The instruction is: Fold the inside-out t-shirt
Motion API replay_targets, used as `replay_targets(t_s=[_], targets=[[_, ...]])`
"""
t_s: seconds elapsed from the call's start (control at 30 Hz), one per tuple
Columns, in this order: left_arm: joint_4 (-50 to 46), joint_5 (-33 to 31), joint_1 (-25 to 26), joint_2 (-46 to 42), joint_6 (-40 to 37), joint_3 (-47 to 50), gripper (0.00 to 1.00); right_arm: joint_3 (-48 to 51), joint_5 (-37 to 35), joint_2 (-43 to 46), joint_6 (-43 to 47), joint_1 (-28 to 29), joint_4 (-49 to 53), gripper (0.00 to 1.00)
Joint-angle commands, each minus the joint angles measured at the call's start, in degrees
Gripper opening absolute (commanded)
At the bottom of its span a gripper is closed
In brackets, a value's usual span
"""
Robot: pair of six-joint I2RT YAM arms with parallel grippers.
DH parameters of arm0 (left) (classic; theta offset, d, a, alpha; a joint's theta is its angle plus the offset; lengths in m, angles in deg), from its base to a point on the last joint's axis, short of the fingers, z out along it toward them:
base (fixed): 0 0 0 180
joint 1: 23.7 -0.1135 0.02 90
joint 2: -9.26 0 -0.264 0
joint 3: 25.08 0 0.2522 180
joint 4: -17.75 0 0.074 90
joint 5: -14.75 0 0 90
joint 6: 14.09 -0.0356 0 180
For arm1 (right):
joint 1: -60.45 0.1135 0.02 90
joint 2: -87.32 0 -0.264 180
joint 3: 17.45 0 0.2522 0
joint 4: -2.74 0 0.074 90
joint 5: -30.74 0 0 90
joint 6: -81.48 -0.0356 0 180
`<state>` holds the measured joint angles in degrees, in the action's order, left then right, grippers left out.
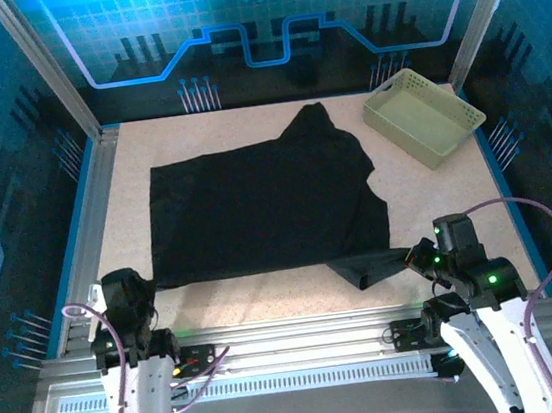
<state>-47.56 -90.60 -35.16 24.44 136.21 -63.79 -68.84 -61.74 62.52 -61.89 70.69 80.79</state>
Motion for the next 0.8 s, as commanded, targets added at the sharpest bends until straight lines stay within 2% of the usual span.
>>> replay_targets(t_s=[0.0, 0.3, 0.5, 0.77], targets=[[3.29, -5.28, 0.00, 3.66, -0.73, -1.06, 0.00, -1.05, -3.60, 1.16, -4.08, 3.11, 3.77, 0.00], [9.67, -0.59, 0.03, 6.29, -4.12, 0.66, 0.00, -2.82, -10.94, -7.27, -2.44, 12.04, -2.53, 0.00], [17.91, 6.69, 0.04, 13.34, -10.64, 0.33, 0.00, -9.43, -15.41, -17.77, 6.02, 13.05, -10.01, 0.00], [24.03, 9.04, 0.06, 27.03, -15.48, -3.70, 0.00, -17.78, -17.26, -34.94, 15.85, 12.96, -19.68, 0.00]])
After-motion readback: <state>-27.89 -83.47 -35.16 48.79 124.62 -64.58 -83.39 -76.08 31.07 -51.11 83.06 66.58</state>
